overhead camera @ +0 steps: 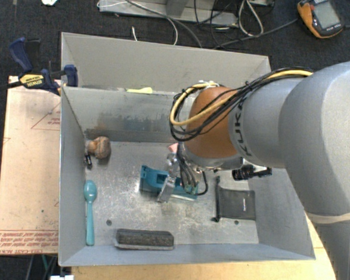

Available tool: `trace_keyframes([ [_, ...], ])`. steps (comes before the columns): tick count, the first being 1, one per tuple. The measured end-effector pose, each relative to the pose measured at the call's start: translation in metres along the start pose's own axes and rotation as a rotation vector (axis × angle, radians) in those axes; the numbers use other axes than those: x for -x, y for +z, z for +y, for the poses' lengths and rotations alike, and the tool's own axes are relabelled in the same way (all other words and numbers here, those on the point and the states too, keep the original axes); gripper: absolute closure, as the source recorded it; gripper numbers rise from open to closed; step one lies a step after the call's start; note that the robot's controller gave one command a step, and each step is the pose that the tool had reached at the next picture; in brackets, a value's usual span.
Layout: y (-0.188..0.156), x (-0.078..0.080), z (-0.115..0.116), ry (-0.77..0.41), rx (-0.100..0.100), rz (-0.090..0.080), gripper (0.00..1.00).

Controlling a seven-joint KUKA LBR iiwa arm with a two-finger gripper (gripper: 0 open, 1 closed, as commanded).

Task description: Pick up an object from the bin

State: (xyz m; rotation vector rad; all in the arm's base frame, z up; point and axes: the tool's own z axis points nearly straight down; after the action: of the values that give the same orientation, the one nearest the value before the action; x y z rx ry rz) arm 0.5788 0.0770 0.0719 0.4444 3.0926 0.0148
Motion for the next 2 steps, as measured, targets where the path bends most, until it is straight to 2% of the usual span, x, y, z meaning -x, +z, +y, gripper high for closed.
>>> trace_keyframes([
  [1, 0.000, 0.000, 0.000, 0.000, 0.000, 0.000, 1.00],
  [2, -0.033, -0.004, -0.001, 0.000, -0.005, 0.014, 1.00],
])
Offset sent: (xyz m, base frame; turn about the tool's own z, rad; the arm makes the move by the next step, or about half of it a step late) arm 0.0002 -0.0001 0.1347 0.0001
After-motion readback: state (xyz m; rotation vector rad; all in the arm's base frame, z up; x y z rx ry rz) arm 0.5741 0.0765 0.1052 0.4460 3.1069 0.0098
